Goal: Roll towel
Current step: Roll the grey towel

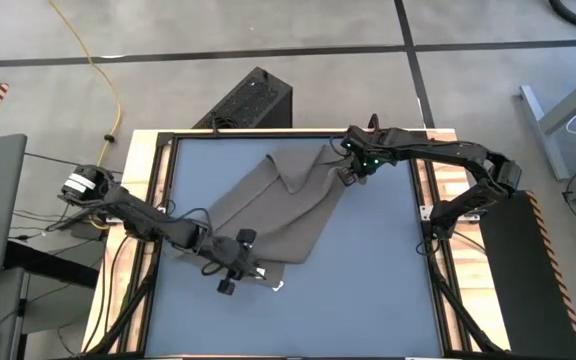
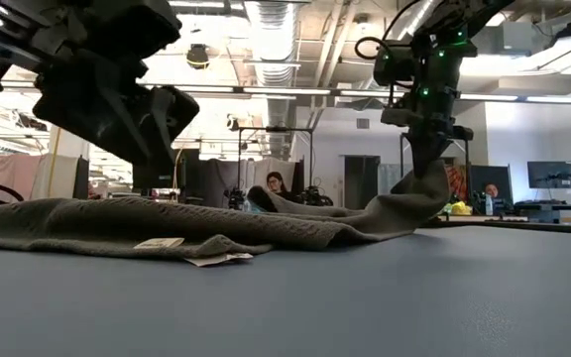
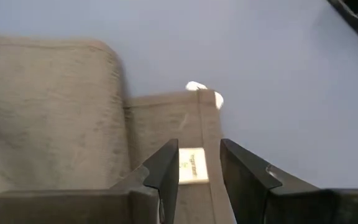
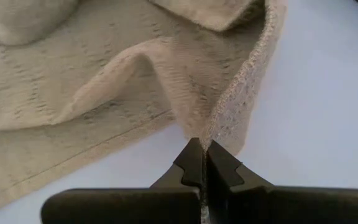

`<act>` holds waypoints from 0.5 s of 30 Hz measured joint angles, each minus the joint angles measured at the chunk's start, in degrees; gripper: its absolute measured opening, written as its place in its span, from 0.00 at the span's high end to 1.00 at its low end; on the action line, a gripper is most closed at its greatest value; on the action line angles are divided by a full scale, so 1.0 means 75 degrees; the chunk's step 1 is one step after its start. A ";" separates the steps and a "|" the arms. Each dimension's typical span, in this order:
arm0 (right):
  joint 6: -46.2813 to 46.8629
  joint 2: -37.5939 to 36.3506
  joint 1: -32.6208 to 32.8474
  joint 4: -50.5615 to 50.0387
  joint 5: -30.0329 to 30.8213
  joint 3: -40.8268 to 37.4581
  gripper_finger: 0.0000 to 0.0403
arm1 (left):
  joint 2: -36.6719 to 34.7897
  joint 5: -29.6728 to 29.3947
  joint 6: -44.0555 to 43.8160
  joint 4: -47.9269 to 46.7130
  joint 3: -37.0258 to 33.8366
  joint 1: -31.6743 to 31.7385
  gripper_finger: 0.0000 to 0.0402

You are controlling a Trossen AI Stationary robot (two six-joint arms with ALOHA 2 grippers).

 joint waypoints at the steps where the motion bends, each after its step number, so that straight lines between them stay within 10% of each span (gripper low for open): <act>1: 0.0000 0.0000 0.0003 0.0019 -0.0079 0.0000 0.95 | 0.0098 -0.0207 -0.0122 0.0079 0.0001 -0.0112 0.72; 15: -0.0175 0.0006 0.0081 0.0028 -0.0326 0.0003 0.95 | 0.2550 -0.0067 -0.0965 0.0290 0.1314 -0.0294 0.52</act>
